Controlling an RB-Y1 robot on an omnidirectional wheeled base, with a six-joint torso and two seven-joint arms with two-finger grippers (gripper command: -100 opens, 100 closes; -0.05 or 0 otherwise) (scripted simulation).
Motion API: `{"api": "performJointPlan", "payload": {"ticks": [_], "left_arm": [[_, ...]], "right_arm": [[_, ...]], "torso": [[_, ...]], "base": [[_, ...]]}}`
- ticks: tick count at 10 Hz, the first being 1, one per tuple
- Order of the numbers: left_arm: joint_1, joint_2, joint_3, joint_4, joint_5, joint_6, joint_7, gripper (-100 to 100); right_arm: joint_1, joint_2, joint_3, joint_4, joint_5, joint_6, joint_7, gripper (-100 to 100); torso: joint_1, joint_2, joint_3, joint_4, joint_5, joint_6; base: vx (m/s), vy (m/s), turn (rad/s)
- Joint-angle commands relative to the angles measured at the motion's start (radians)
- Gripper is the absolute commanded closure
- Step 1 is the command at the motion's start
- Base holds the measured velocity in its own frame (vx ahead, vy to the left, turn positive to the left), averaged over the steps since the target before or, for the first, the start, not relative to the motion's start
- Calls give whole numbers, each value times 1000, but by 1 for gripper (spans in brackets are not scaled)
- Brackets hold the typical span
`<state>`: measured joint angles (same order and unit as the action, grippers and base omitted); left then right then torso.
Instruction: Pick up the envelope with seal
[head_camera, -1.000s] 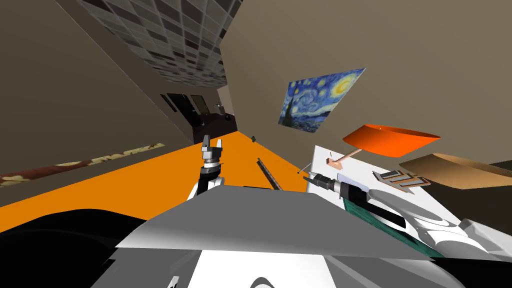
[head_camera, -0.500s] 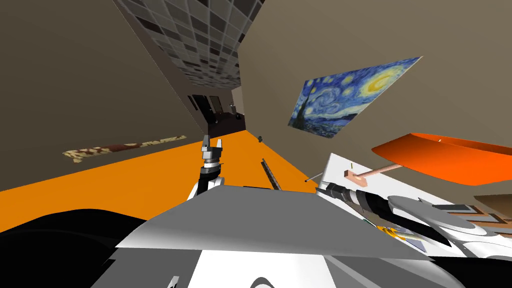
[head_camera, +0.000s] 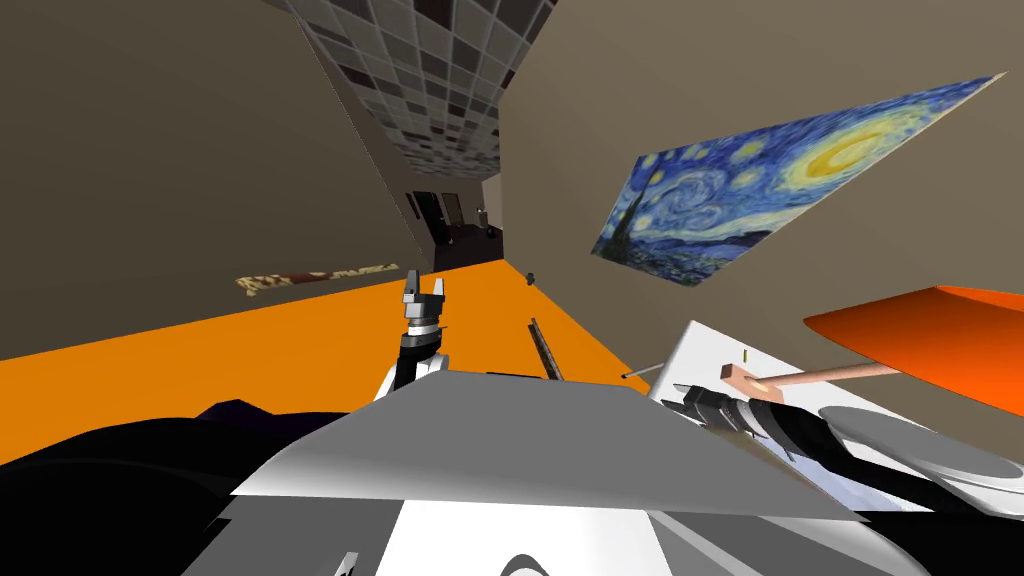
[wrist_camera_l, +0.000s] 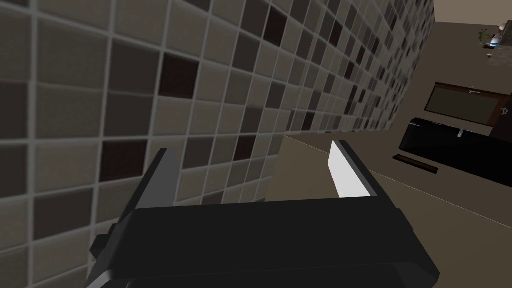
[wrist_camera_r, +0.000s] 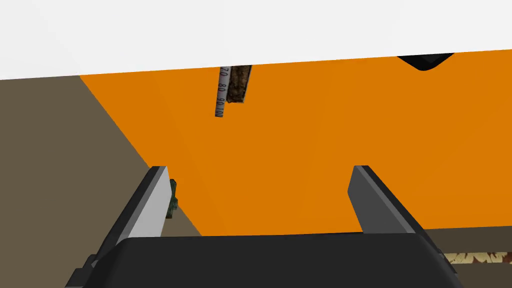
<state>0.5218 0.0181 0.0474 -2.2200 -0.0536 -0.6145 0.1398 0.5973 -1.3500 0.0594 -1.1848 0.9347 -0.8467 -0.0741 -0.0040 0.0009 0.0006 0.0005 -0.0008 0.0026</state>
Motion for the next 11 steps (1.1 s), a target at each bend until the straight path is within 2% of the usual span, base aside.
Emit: {"api": "performJointPlan", "payload": {"ticks": [1, 4, 5, 8, 11], "left_arm": [[0, 0, 0, 0, 0, 0, 0, 0], [0, 0, 0, 0, 0, 0, 0, 0], [0, 0, 0, 0, 0, 0, 0, 0], [0, 0, 0, 0, 0, 0, 0, 0], [0, 0, 0, 0, 0, 0, 0, 0]], "right_arm": [[30, -6, -5, 3, 14, 2, 0, -100], [82, -50, 20, 83, 102, -12, -33, -100], [82, -50, 20, 83, 102, -12, -33, -100], [126, -73, 42, 142, 169, -21, -61, -100], [148, -80, 53, 168, 200, -24, -74, -100]], "torso": [[0, 0, 0, 0, 0, 0], [-1, 0, 0, 0, 0, 0], [-2, 1, 1, 0, -1, 0], [0, 1, 1, 0, 0, 0], [0, 0, 0, 0, 0, 1]], "base": [[-21, -33, 126], [-37, -49, 269], [-54, -38, 77], [-53, -37, 178], [-30, -31, 67]]}}
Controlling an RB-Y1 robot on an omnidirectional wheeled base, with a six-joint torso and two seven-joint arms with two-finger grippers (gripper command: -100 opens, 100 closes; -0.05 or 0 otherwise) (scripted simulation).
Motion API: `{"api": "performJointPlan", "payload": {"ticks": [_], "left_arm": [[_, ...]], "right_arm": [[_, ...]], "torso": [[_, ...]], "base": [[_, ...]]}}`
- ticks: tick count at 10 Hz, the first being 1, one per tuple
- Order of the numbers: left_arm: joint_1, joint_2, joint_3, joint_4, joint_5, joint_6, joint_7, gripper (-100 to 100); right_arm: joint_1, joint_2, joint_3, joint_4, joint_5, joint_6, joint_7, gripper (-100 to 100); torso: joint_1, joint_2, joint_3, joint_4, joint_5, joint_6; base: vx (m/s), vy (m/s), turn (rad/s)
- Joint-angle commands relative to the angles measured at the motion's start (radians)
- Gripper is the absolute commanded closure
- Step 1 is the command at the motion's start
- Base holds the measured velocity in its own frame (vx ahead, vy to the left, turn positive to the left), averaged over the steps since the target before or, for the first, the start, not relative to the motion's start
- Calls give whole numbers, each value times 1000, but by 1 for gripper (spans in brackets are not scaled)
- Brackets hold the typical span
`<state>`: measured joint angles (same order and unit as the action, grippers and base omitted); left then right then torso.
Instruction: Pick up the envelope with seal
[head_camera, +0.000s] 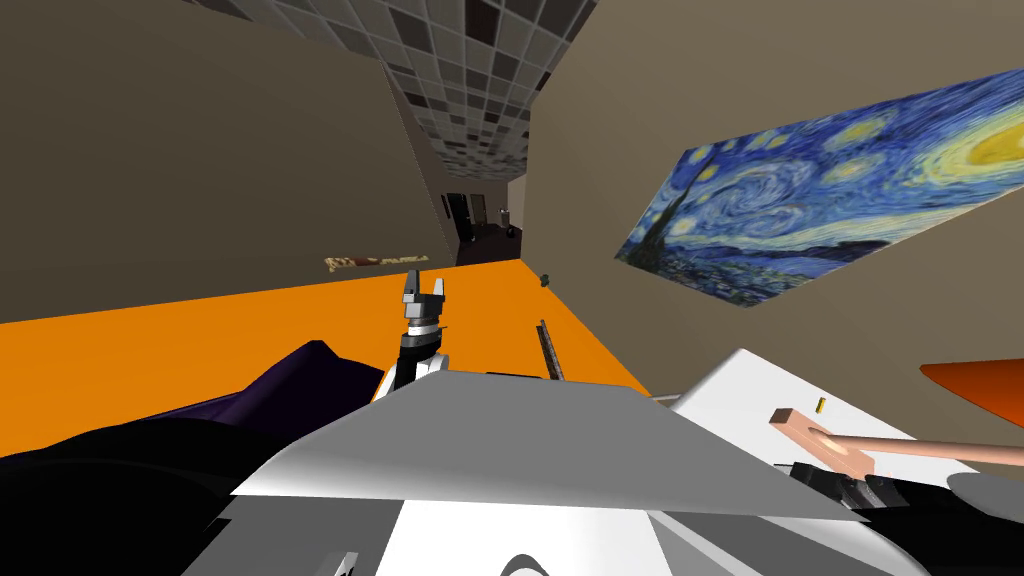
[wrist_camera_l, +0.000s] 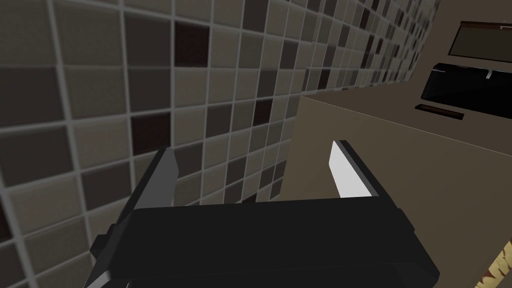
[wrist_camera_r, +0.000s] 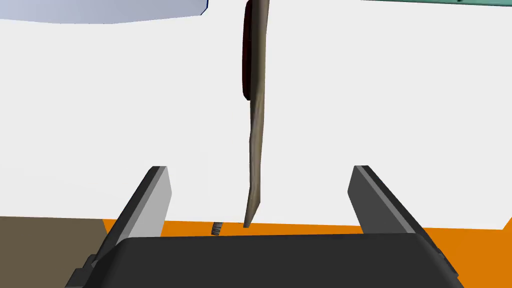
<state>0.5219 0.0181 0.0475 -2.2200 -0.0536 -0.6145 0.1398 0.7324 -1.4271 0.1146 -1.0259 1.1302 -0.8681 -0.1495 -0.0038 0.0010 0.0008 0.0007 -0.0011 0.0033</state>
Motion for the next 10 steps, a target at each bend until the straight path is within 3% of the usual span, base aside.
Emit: {"api": "performJointPlan", "payload": {"ticks": [1, 3, 4, 5, 7, 8, 9, 10], "left_arm": [[0, 0, 0, 0, 0, 0, 0, 0], [0, 0, 0, 0, 0, 0, 0, 0], [0, 0, 0, 0, 0, 0, 0, 0], [0, 0, 0, 0, 0, 0, 0, 0], [0, 0, 0, 0, 0, 0, 0, 0], [0, 0, 0, 0, 0, 0, 0, 0], [0, 0, 0, 0, 0, 0, 0, 0], [0, 0, 0, 0, 0, 0, 0, 0]], "right_arm": [[29, -4, 6, 27, 25, -4, -8, -100], [45, -12, -2, 0, 18, 8, -21, -100], [45, -12, -1, 1, 19, 8, -21, 0], [43, 19, 15, 12, 24, 31, -10, -100], [40, 49, 31, 23, 29, 55, 1, -100], [60, 36, 21, -3, 25, 60, -13, -100], [59, 37, 22, -2, 26, 62, -13, 100], [59, 37, 22, -2, 26, 62, -13, 100]], "torso": [[0, 0, 0, 0, 0, 0], [0, 1, 0, 0, 0, 1], [1, 0, 0, 0, 0, 0], [1, -1, -1, 0, 0, 0], [0, -3, -2, -1, 0, 0], [0, -4, -2, -1, 0, 0], [1, -3, -2, -1, 0, 0], [2, -3, -2, -1, 0, 0]], "base": [[-44, -31, 142], [-30, -18, 23], [0, 0, 0], [13, -10, 91], [26, -25, 69], [12, -9, 10], [0, 0, 0], [0, 0, 0]]}}
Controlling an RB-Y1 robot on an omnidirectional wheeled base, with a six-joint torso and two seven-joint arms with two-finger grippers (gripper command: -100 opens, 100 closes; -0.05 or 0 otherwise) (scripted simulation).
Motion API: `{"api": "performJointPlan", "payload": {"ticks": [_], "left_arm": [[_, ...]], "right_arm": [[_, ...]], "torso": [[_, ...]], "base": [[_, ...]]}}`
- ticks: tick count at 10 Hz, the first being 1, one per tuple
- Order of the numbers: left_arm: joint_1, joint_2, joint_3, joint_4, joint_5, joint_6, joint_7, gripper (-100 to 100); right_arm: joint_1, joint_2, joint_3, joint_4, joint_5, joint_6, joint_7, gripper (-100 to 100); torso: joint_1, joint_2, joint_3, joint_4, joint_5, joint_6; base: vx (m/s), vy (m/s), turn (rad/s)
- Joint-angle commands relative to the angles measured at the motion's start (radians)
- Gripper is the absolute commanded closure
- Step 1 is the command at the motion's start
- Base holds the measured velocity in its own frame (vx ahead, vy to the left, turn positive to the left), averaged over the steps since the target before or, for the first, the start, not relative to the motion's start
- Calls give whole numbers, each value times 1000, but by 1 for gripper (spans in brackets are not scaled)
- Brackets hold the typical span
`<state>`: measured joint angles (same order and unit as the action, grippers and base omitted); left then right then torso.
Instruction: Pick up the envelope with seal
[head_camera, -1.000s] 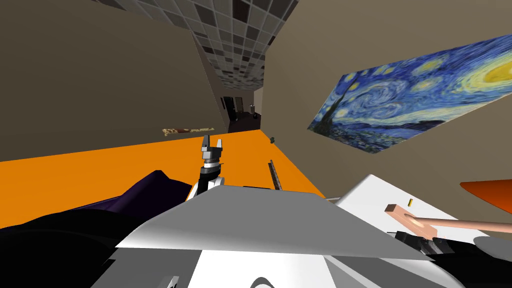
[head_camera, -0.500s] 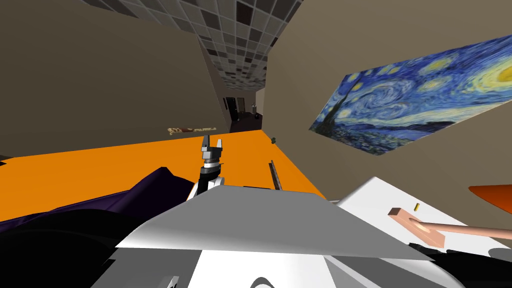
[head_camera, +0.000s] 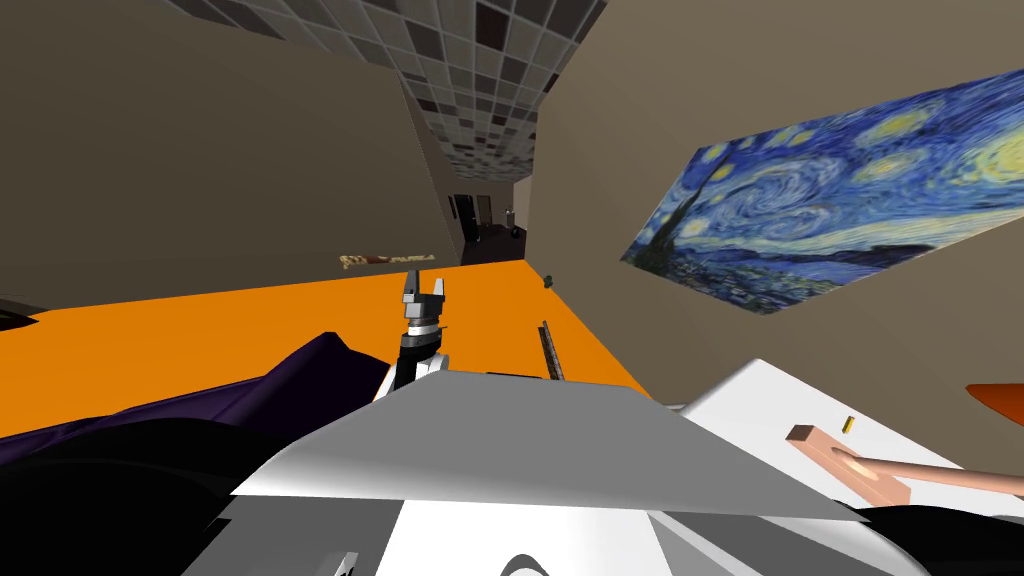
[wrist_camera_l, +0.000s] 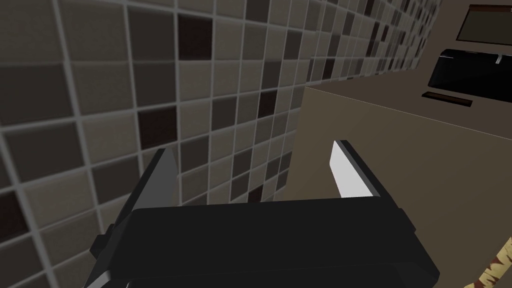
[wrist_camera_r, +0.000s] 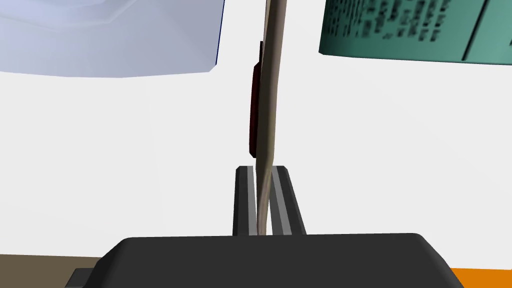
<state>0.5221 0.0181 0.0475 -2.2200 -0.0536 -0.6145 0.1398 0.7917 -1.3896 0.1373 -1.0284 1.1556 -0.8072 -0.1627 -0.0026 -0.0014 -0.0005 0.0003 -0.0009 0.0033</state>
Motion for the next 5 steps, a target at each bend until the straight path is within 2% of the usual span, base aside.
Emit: {"api": "performJointPlan", "payload": {"ticks": [1, 3, 4, 5], "left_arm": [[0, 0, 0, 0, 0, 0, 0, 0], [0, 0, 0, 0, 0, 0, 0, 0], [0, 0, 0, 0, 0, 0, 0, 0], [0, 0, 0, 0, 0, 0, 0, 0]], "right_arm": [[0, 0, 0, 0, 0, 0, 0, 100], [0, 0, 0, 0, 0, -1, -1, 100], [0, 1, 0, 0, 0, -2, -1, 0], [-17, -19, -8, 14, -2, -30, 3, 100]], "torso": [[0, 0, 0, 0, 0, 0], [0, 0, 0, 0, 0, 0], [0, 1, 0, 0, 0, 0], [0, 1, 0, 0, 0, 0]], "base": [[0, 0, 0], [0, 0, 0], [0, 0, 0], [-16, 13, -88]]}}
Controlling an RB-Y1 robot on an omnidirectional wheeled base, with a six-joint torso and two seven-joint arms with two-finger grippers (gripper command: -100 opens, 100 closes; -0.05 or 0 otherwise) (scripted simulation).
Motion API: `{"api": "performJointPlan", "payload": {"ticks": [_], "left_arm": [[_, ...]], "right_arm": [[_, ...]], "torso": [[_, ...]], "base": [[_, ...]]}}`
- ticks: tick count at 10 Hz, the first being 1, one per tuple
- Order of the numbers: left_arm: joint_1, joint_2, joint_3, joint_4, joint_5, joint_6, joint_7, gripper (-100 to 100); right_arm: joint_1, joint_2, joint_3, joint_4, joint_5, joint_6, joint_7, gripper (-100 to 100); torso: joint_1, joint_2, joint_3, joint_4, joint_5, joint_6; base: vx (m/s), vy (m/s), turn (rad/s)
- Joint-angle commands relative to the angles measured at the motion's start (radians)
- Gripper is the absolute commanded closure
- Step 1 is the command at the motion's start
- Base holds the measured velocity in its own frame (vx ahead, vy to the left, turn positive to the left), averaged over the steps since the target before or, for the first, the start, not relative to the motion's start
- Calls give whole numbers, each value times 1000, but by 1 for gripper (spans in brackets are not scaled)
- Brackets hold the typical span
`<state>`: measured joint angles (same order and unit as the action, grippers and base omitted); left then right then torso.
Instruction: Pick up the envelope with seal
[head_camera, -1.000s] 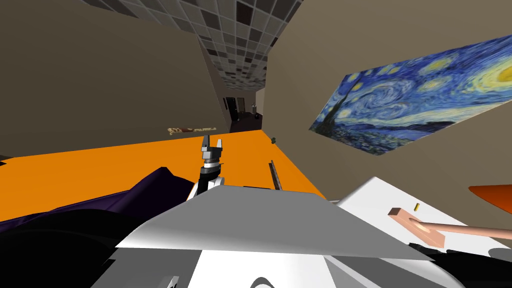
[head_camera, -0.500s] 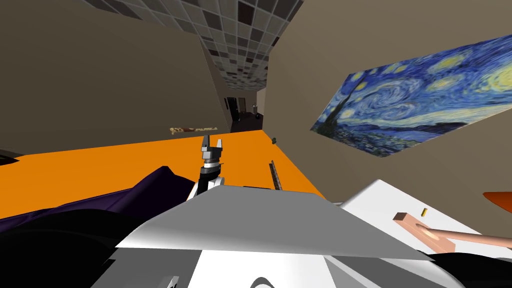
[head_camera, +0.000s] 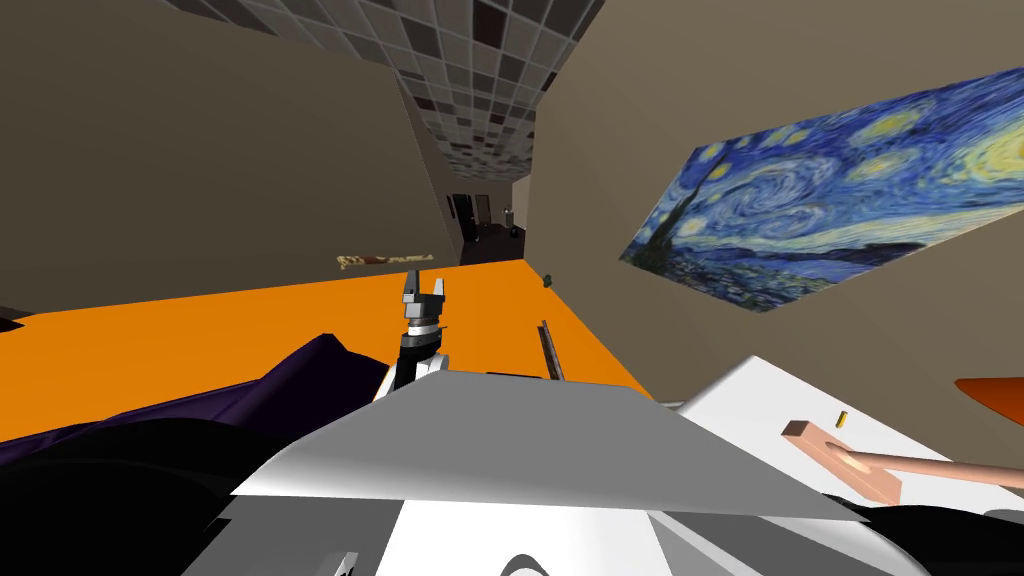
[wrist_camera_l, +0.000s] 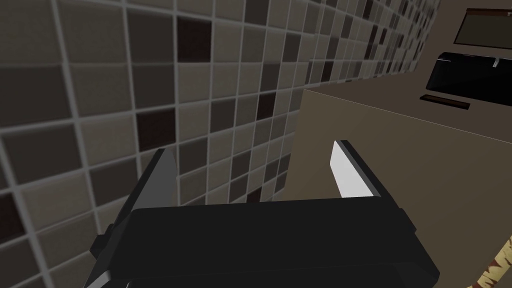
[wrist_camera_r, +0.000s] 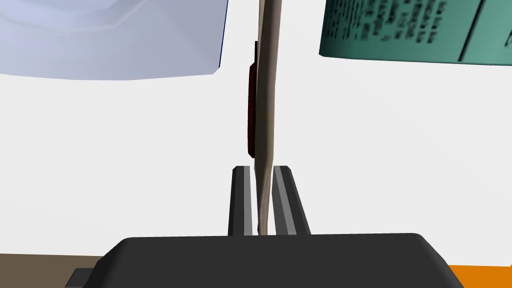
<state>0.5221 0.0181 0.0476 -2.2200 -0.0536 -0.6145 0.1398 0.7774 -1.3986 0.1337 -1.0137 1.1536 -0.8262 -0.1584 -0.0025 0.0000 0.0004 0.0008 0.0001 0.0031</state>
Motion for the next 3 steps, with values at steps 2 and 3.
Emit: {"api": "performJointPlan", "payload": {"ticks": [2, 3], "left_arm": [[0, 0, 0, 0, 0, 0, 0, 0], [0, 0, 0, 0, 0, 0, 0, 0]], "right_arm": [[-1, -18, -6, -9, 1, -12, -8, 100], [0, -20, -7, -11, 1, -14, -11, 0]], "torso": [[1, 1, 1, 0, 0, 0], [1, 1, 1, 0, 0, 0]], "base": [[-22, 17, -51], [0, 0, 0]]}}
